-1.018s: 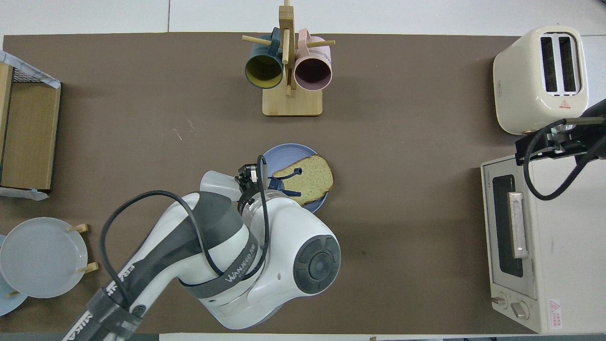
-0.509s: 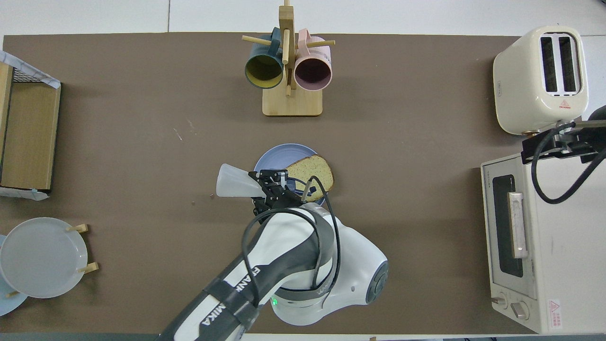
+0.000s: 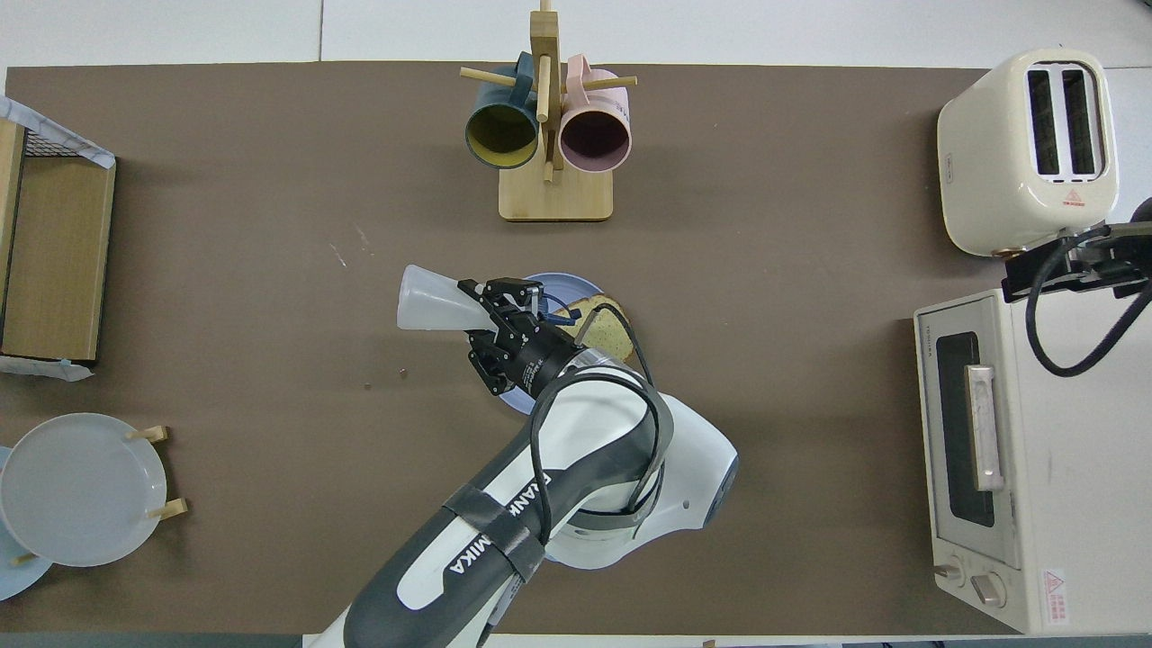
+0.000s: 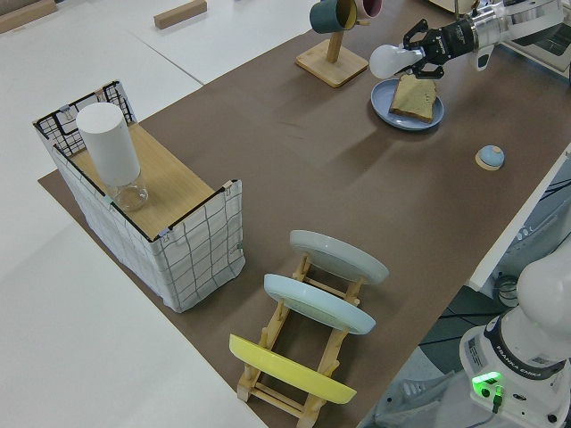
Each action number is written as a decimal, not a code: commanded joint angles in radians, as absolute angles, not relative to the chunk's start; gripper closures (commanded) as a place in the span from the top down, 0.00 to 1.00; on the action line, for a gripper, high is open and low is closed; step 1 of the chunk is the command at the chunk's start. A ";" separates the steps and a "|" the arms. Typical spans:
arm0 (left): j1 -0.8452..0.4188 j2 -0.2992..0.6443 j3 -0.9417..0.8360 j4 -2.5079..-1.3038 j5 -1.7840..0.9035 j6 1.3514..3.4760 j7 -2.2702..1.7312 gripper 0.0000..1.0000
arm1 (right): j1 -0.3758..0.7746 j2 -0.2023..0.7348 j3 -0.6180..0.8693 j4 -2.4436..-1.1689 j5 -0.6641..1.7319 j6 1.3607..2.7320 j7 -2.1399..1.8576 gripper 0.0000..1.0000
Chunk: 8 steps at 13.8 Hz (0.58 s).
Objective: Put bread on plate and add seasoning
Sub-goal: 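Shake the upturned bottle over the toast with the left gripper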
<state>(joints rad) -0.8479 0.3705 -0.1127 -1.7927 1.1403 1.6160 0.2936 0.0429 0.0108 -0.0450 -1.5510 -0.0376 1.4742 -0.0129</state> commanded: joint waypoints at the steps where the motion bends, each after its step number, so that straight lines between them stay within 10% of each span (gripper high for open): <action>1: -0.833 0.379 -0.101 -1.790 1.195 1.583 0.296 0.00 | 0.012 0.000 -0.021 -1.569 -0.038 1.489 -0.031 1.00; 8: -0.700 0.380 -0.094 -1.810 1.364 1.578 0.298 0.00 | 0.021 0.002 -0.094 -1.562 -0.020 1.485 -0.040 1.00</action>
<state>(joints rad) -0.7235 0.3811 -0.0870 -1.8008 1.3185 1.5920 0.2952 0.0324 0.0108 -0.0814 -1.5512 -0.0358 1.4742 -0.0132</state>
